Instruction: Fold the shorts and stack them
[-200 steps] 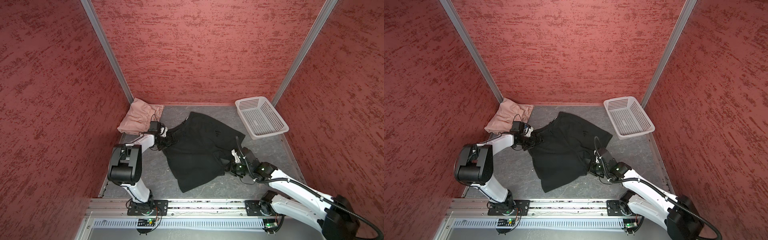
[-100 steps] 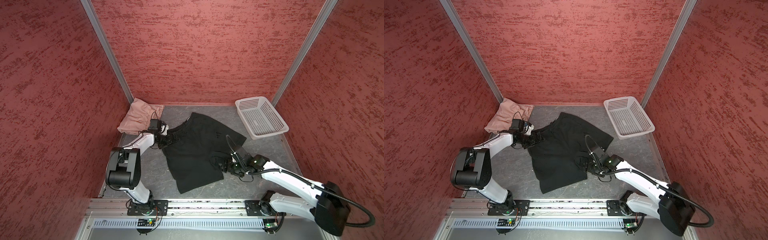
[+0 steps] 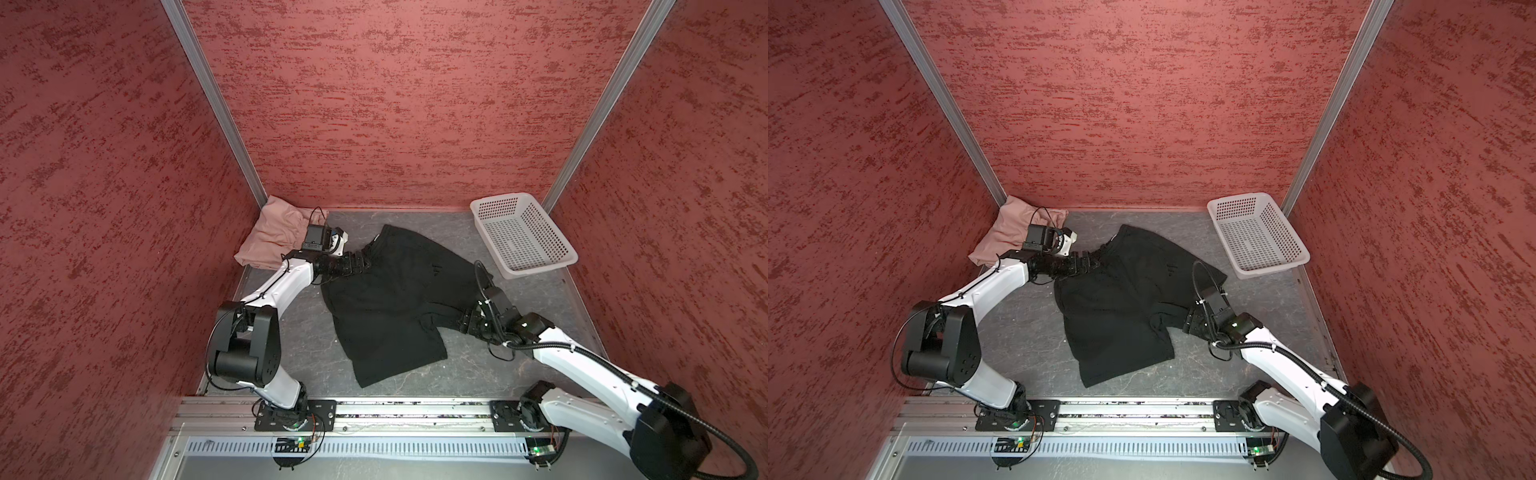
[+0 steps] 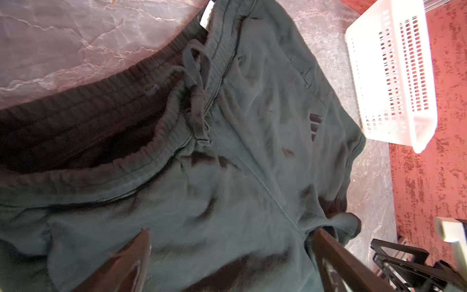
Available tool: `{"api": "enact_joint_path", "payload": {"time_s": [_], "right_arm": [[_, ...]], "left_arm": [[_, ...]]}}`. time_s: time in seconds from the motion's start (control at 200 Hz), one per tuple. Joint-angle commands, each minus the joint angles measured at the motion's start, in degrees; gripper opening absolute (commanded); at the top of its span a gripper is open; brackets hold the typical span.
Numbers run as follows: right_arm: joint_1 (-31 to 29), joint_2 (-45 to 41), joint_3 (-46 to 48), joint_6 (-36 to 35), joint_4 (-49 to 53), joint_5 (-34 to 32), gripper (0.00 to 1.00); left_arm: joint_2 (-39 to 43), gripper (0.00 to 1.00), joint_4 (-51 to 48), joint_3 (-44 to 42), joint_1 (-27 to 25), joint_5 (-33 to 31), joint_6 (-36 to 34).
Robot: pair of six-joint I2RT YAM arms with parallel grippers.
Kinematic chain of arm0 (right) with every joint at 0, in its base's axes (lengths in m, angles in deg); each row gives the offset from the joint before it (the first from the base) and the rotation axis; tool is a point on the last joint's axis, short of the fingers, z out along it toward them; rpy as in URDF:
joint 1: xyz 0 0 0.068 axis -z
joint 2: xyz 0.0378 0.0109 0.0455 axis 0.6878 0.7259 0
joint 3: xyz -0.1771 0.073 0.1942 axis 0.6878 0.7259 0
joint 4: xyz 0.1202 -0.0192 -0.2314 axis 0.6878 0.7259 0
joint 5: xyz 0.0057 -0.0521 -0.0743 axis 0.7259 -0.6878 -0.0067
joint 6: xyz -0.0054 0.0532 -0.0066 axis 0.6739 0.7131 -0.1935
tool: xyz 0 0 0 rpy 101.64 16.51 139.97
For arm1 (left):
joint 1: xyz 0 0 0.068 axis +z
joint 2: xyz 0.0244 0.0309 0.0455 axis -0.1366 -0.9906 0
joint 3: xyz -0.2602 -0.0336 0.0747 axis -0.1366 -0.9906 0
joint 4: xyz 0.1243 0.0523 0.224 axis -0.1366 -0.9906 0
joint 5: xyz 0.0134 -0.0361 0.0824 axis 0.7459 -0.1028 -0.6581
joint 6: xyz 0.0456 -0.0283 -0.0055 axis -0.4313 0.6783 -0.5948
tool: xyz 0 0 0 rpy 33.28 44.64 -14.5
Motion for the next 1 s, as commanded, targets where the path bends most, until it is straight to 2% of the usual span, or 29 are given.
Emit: {"api": "enact_joint_path", "payload": {"time_s": [0.0,0.12,0.2,0.301,0.446,0.536,0.661,0.842,0.947,0.992], "right_arm": [[2.54,0.00,0.58,-3.91,-7.35,-0.11,0.74],[6.11,2.01,-0.06,-8.93,-7.16,0.31,0.72],[7.18,3.33,-0.07,-11.44,-10.27,3.93,0.67],[7.18,6.55,0.02,-12.40,-14.20,9.27,0.65],[7.23,10.34,-0.10,-12.68,-16.00,12.60,0.58],[7.18,10.40,0.09,-11.68,-17.69,14.73,0.39],[7.20,9.99,-2.77,-10.71,-12.12,14.14,0.00],[7.18,2.17,-5.40,-5.62,0.05,12.06,0.00],[7.21,-2.91,-1.32,1.07,4.68,12.86,0.00],[7.20,-5.12,1.24,3.53,6.11,13.91,0.04]], "left_arm": [[-1.53,0.99,0.48,-0.83,0.15,-1.27,-1.22],[-1.77,0.99,-0.66,-1.11,0.18,-1.80,-1.76],[-1.31,0.99,-0.35,-1.65,0.16,-2.09,-1.84],[-1.22,0.99,-0.79,-1.78,0.14,-2.69,-1.90],[-0.96,0.99,-0.71,-2.35,0.38,-2.97,-1.64],[-1.21,0.99,-0.88,-2.36,0.60,-3.06,-1.83],[-1.50,0.99,-1.23,-2.35,1.05,-3.32,-2.02],[-1.52,1.00,-1.28,-2.56,1.85,-4.09,-1.87],[-2.39,0.99,-1.32,-2.12,2.36,-4.46,-1.25],[-2.83,0.99,-1.23,-1.92,2.38,-4.46,-1.06]]}}
